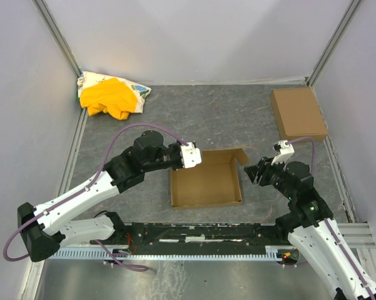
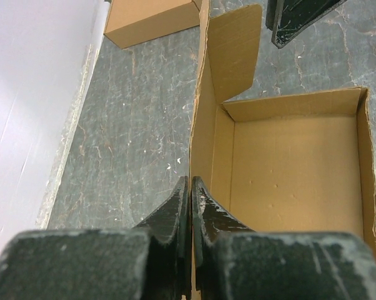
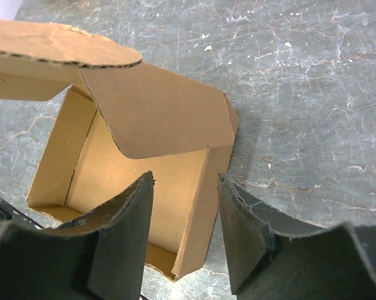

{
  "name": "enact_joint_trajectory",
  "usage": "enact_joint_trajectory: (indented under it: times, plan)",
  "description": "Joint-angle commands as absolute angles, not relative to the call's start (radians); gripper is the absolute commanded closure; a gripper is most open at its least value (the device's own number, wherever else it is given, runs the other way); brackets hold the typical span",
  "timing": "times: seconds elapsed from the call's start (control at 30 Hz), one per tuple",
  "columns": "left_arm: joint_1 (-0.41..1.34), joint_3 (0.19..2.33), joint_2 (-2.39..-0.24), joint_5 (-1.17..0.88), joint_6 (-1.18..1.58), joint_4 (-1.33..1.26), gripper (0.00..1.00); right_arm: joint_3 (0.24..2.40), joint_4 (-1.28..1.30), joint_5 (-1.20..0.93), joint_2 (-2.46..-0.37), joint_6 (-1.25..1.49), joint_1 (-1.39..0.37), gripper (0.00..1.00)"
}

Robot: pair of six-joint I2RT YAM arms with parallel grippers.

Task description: Fold the paper box

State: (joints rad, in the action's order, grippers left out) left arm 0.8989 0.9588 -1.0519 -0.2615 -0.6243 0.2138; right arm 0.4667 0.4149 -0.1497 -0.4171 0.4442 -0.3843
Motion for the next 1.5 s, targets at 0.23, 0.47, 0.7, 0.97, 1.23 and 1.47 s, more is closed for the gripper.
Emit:
enact_joint_trajectory:
  times: [0.23, 0.47, 0.7, 0.97, 1.23, 1.47]
  plan:
    - [0.906, 1.033, -1.063, -0.238, -0.617, 0.204, 0.9, 0.452, 0.22, -0.164, -0.364, 0.379, -0.388, 0.5]
    - [0.905, 1.048, -1.08, -0.226, -0.626, 0.204, 0.9, 0.504, 0.163, -0.186, -0.495, 0.354, -0.392, 0.54]
    - [0.907, 1.051, -1.095, -0.207, -0.618, 0.17, 0.9, 0.591, 0.146, -0.177, -0.657, 0.338, -0.407, 0.61]
    - [0.907, 1.041, -1.111, -0.086, -0.568, 0.05, 0.69, 0.65, 0.15, -0.032, -0.729, 0.359, -0.412, 0.92]
    - [0.906, 0.948, -0.963, 0.133, -0.431, -0.159, 0.42, 0.668, 0.102, 0.054, -0.742, 0.315, -0.414, 0.98]
    - [0.905, 0.787, -0.749, 0.357, -0.349, -0.231, 0.34, 0.657, 0.079, 0.1, -0.75, 0.318, -0.413, 0.98]
